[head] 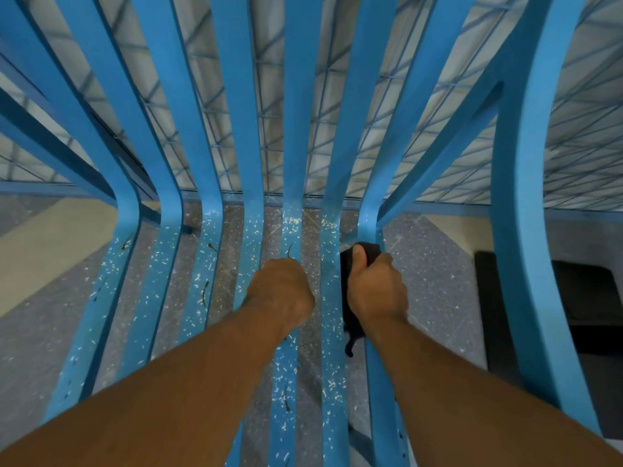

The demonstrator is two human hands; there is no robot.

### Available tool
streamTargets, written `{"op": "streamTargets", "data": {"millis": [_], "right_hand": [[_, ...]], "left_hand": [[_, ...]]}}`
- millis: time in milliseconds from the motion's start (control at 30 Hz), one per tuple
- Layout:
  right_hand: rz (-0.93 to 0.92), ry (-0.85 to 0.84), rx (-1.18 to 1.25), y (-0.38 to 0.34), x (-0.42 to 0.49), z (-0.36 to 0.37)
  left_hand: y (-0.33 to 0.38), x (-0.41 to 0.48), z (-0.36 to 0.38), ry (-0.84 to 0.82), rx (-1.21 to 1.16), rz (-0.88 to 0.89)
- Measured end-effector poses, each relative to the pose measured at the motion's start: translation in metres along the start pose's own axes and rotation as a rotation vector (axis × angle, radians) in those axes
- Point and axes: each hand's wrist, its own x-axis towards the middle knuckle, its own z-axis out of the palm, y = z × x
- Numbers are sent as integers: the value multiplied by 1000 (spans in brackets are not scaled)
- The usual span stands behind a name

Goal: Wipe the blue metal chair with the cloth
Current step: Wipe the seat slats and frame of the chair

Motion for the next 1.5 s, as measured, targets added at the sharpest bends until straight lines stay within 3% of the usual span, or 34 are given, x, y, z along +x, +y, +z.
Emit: {"op": "streamTargets", "data": {"millis": [300, 433, 667, 833, 1033, 1233, 1300, 1400, 1500], "right_hand": [[-173, 34, 198, -23, 45, 0], [-220, 141, 278, -20, 49, 1], [-135, 147, 319, -20, 51, -4], [85, 126, 174, -13, 33, -5], [-277, 208, -36, -1, 1, 10], [-145, 8, 284, -18, 49, -1], [-164, 60, 292, -21, 49, -1], [-301, 287, 211, -24, 47, 2], [-305, 256, 227, -30, 50, 5]], "left_hand": [[-4, 7, 2, -14, 38, 47], [-6, 5, 3, -7, 34, 62], [-3, 4, 0, -21, 2, 44], [-3, 2, 0, -11, -15, 48], [-5, 1, 3, 3, -48, 50], [-6, 4, 2, -2, -16, 65], [-5, 5, 1, -4, -21, 58], [-5, 7, 2, -8, -15, 55], [-6, 9, 3, -20, 3, 67]]}}
